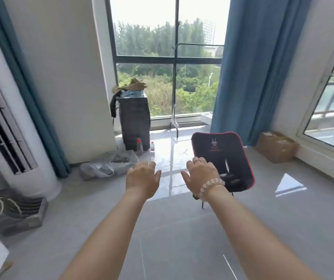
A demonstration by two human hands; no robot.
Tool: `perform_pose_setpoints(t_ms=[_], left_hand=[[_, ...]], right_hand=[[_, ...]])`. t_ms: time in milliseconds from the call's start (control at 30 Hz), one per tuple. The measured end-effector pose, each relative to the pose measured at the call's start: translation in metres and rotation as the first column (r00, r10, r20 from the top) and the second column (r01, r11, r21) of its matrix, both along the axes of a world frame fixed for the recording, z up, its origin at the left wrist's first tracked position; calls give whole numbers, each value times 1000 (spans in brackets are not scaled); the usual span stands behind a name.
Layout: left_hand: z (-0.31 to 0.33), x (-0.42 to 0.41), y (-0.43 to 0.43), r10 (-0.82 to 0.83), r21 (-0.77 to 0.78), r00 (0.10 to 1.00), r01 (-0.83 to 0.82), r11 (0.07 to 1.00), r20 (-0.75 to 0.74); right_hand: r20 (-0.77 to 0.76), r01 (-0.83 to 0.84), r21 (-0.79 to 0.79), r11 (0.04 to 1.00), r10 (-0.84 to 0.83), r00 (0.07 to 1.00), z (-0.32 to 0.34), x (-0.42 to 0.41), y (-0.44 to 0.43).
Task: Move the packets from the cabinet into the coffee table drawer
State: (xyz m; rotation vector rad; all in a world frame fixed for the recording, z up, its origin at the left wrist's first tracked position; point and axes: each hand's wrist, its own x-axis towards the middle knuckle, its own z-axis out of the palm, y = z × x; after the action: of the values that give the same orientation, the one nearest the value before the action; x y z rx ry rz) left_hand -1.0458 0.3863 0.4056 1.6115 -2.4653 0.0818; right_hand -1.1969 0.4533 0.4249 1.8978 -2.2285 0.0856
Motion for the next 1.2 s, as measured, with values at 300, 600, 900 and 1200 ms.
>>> perform_pose_setpoints(t_ms=[300,600,900,1200], left_hand=[[-22,124,-70,381,74,924,-380,922,-2],[-10,196,-148,621,54,783,-619,784,-34],[-29,291,-136,847,99,531,-843,529,-5],[-48,377,-157,928,130,372,-921,367,15]], right_hand=[[63,-400,44,915,397,915,-25,120,-134],[63,-653,31,757,651,757,-11,203,-265],[87,-868,107,484,865,493,-30,328,-298],[66,-929,167,331,936,346,-57,428,-330]])
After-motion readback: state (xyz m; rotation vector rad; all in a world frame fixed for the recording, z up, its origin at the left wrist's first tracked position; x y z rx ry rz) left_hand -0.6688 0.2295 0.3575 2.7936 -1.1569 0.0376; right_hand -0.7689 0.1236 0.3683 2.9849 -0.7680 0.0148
